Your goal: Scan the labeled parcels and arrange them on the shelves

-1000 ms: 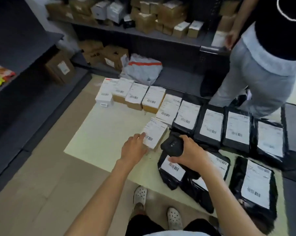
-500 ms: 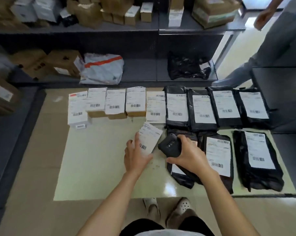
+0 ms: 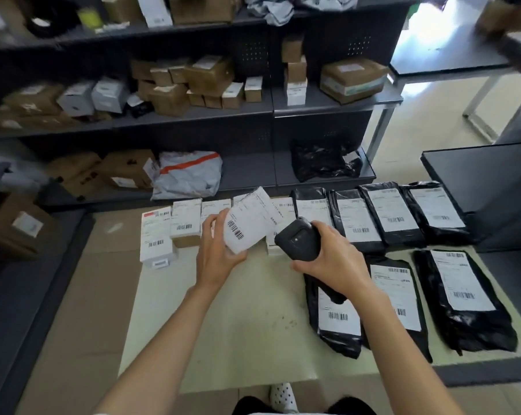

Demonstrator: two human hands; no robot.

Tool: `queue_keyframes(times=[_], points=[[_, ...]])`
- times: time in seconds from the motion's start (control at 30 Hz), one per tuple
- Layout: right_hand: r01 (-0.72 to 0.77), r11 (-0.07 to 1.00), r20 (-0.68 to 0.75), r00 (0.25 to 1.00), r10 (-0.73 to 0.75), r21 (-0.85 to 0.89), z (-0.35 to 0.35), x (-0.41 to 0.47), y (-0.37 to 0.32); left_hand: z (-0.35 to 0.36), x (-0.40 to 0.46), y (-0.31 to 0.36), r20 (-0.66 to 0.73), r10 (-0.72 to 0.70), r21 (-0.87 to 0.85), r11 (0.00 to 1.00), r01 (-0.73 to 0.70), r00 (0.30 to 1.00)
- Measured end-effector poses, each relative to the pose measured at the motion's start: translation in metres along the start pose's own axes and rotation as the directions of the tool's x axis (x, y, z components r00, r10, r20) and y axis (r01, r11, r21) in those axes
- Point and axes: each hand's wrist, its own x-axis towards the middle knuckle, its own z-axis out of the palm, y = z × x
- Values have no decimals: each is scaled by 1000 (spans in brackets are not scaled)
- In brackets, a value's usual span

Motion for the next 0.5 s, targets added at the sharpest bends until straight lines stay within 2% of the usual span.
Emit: queue_keyframes(times=[0.07, 0.23, 0.5], points=[[31, 999, -76, 997, -29, 19, -17, 0, -9, -11, 26, 20, 3, 128, 24, 991, -128, 992], [55, 998, -218, 975, -47, 30, -60, 0, -18, -30, 83, 79, 42, 341, 151, 927, -343, 939], [30, 999, -296, 955, -32, -11, -108, 3, 5, -20, 122, 152, 126, 573, 138, 798, -587, 810]])
